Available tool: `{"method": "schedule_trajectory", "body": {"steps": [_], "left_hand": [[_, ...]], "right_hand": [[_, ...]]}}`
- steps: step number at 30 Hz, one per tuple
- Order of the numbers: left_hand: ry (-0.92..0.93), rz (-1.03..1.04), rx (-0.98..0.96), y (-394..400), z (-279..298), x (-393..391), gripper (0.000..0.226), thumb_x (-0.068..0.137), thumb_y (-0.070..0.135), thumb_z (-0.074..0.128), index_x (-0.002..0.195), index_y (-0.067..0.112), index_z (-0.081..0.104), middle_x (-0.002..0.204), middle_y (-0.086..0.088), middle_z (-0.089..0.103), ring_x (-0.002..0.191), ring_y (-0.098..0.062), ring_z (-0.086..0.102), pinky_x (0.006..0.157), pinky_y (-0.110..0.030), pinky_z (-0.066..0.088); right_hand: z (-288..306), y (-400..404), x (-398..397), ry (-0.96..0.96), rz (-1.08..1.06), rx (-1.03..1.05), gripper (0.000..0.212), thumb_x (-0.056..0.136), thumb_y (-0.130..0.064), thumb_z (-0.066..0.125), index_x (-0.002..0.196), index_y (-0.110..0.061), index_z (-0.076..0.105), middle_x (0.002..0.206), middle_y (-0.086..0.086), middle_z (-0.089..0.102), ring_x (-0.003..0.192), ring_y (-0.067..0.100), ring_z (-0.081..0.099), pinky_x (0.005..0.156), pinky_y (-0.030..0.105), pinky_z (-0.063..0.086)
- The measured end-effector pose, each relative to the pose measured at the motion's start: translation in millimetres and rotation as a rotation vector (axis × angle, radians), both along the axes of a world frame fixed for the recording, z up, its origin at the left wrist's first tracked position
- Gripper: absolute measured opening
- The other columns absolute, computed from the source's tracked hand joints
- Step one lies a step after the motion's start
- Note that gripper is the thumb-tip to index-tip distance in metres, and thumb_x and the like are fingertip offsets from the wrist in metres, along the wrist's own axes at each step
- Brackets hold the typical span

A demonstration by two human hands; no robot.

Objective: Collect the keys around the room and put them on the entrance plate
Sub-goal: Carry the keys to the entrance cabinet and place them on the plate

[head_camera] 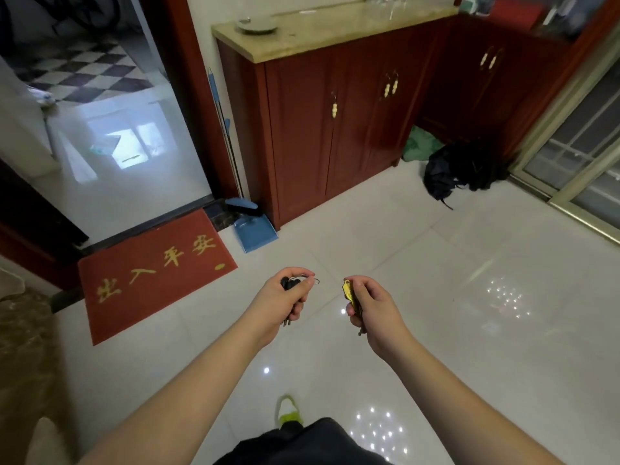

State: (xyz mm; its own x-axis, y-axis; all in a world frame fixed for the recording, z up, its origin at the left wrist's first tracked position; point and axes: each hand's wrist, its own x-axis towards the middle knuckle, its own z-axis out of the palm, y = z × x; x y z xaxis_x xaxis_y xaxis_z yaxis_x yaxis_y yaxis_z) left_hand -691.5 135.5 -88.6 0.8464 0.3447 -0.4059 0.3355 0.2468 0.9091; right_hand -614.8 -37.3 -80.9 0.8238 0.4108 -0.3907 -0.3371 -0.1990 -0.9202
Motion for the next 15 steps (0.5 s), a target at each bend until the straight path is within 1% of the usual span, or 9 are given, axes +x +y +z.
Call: {"method": "schedule_trajectory", "body": {"steps": [2,6,8,11,13,15], "left_hand": [[-0.024,0.012,-0.008,26,6,27,0.011,0.09,0.026,0.069,0.101,0.025,0.071,0.062,0.002,0.055,0.049,-0.011,0.044,0.045,-0.024,0.04],[-0.058,-0.012,0.027,73,24,81,0.009,0.089,0.029,0.07,0.097,0.031,0.072,0.061,0.004,0.057,0.049,-0.009,0.046,0.045,-0.023,0.041],[-0.073,-0.006,0.024,92,28,103,0.01,0.088,0.032,0.071,0.098,0.031,0.072,0.063,0.002,0.057,0.05,-0.01,0.046,0.045,-0.023,0.041],[-0.069,0.003,0.024,112,25,135,0.012,0.087,0.033,0.071,0.099,0.031,0.072,0.064,0.001,0.057,0.05,-0.011,0.046,0.045,-0.025,0.041],[-0.059,0.012,0.029,122,20,161,0.012,0.087,0.033,0.071,0.099,0.031,0.072,0.064,0.002,0.057,0.05,-0.011,0.046,0.045,-0.025,0.041],[-0.048,0.023,0.031,131,15,190,0.011,0.087,0.033,0.071,0.098,0.033,0.072,0.063,0.002,0.056,0.05,-0.011,0.046,0.045,-0.024,0.041]], "right_hand": [[8,24,28,-0.013,0.005,-0.01,0.024,0.1,-0.032,0.044,0.098,-0.019,0.065,0.059,0.001,0.054,0.047,0.012,0.045,0.042,0.021,0.031],[20,69,79,-0.041,0.004,-0.023,0.024,0.099,-0.035,0.044,0.097,-0.023,0.065,0.058,0.001,0.055,0.042,0.008,0.044,0.039,0.019,0.031],[22,89,101,-0.052,0.01,-0.014,0.024,0.098,-0.036,0.044,0.098,-0.023,0.065,0.059,0.0,0.056,0.045,0.009,0.047,0.04,0.02,0.033],[20,111,135,-0.041,0.01,0.023,0.024,0.098,-0.035,0.045,0.098,-0.021,0.065,0.065,-0.001,0.057,0.055,0.015,0.05,0.048,0.027,0.036],[14,122,163,-0.019,0.005,0.048,0.024,0.099,-0.033,0.045,0.099,-0.019,0.065,0.072,0.001,0.056,0.055,0.013,0.051,0.048,0.026,0.039],[7,131,193,-0.006,0.011,0.058,0.025,0.099,-0.033,0.045,0.099,-0.019,0.065,0.071,0.001,0.056,0.055,0.012,0.051,0.048,0.025,0.04]]}}
